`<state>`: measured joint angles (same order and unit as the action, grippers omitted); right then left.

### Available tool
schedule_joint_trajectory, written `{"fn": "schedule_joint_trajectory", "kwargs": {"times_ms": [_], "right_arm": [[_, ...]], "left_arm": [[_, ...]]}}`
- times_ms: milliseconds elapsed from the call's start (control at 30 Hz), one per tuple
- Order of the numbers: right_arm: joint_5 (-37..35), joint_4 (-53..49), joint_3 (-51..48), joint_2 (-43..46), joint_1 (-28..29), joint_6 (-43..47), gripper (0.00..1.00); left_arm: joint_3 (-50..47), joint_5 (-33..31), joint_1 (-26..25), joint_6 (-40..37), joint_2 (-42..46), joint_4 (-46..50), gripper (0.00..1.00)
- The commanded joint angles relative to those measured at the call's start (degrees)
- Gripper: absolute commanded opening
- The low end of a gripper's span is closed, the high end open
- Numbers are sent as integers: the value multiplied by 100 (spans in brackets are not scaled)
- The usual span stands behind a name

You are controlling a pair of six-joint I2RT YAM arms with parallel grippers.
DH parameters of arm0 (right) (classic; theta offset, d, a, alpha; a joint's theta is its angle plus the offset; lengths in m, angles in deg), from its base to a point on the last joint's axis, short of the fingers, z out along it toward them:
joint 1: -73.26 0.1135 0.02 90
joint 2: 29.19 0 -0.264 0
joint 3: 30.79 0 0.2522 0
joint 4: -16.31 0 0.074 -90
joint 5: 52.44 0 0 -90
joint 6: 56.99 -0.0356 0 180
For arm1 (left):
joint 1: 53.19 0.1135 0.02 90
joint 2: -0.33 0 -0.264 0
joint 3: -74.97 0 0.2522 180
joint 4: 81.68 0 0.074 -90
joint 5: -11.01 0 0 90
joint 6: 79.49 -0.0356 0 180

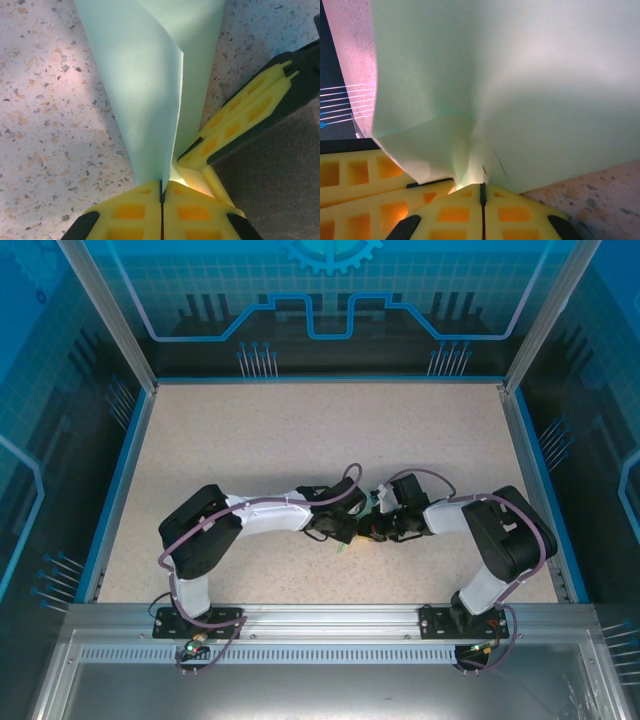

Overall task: Fold a paper plane with a square sheet of paper (pick it up from the middle)
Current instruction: Fold the wing for the fifth time at the center of the table.

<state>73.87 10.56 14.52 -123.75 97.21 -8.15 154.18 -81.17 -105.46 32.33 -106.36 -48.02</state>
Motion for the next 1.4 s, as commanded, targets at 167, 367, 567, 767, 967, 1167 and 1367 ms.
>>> {"fn": "schedule_joint_trajectory", "kwargs": {"times_ms": [167,367,567,767,967,1167,1367], "right_arm": [[10,118,-197,-237,-148,-61,7],[221,326,-250,-173,-234,-203,8],[402,338,-222,82,-390,-303,10],[598,223,-126,397,-634,-353,13],[652,79,59,540,-699,-391,19],[741,281,145,466,-747,-585,30],[772,469,218,276,-781,-743,36]], "left_arm": [[118,-109,-112,-199,-177,152,8],[31,-29,-113,-211,-176,65,8],[28,-14,-111,-287,-160,62,9],[-26,-13,-114,-324,-132,-1,10],[-44,-41,-116,-363,-97,-39,10],[-63,-40,-117,-415,-102,-65,10],[-68,-12,-114,-454,-102,-127,11]]}}
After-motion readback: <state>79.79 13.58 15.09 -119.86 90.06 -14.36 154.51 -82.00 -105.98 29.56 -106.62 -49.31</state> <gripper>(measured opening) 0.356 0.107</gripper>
